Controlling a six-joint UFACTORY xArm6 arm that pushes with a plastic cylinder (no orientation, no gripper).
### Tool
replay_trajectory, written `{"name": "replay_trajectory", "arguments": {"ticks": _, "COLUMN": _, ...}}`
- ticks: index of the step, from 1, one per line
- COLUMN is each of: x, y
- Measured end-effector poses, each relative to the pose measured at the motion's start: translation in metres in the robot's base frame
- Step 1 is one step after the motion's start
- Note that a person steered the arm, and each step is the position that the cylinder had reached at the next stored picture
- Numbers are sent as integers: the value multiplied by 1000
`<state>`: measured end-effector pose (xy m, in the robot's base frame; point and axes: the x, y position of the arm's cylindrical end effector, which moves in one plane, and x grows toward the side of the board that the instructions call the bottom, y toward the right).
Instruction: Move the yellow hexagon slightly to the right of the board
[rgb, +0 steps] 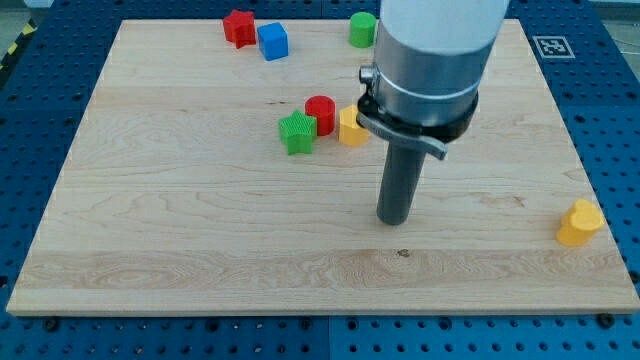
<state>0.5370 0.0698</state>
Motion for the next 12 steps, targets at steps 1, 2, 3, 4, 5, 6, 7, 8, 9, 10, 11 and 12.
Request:
{"name": "replay_trajectory", "arguments": {"ticks": 1, "x": 2, "y": -16}}
{"name": "replay_trajectory", "arguments": {"ticks": 2, "x": -14, "y": -41}}
{"name": "replay_trajectory", "arguments": {"ticks": 3, "x": -37, "y": -62}}
{"name": "replay_trajectory", "arguments": {"ticks": 4, "x": -58, "y": -68}}
{"name": "replay_trajectory", "arguments": {"ticks": 5, "x": -67, "y": -68}}
{"name": "replay_trajectory", "arguments": {"ticks": 6, "x": -73, "y": -68}}
{"name": "replay_trajectory", "arguments": {"ticks": 7, "x": -88, "y": -68}}
{"name": "replay_trajectory", "arguments": {"ticks": 8, "x": -107, "y": -68}}
{"name": "replay_trajectory", "arguments": {"ticks": 9, "x": -128, "y": -68}}
{"name": "replay_trajectory", "arguments": {"ticks": 10, "x": -133, "y": -68}}
{"name": "replay_trajectory", "arguments": {"ticks": 11, "x": -130, "y": -63}}
{"name": "replay_trajectory", "arguments": {"ticks": 12, "x": -118, "y": -51}}
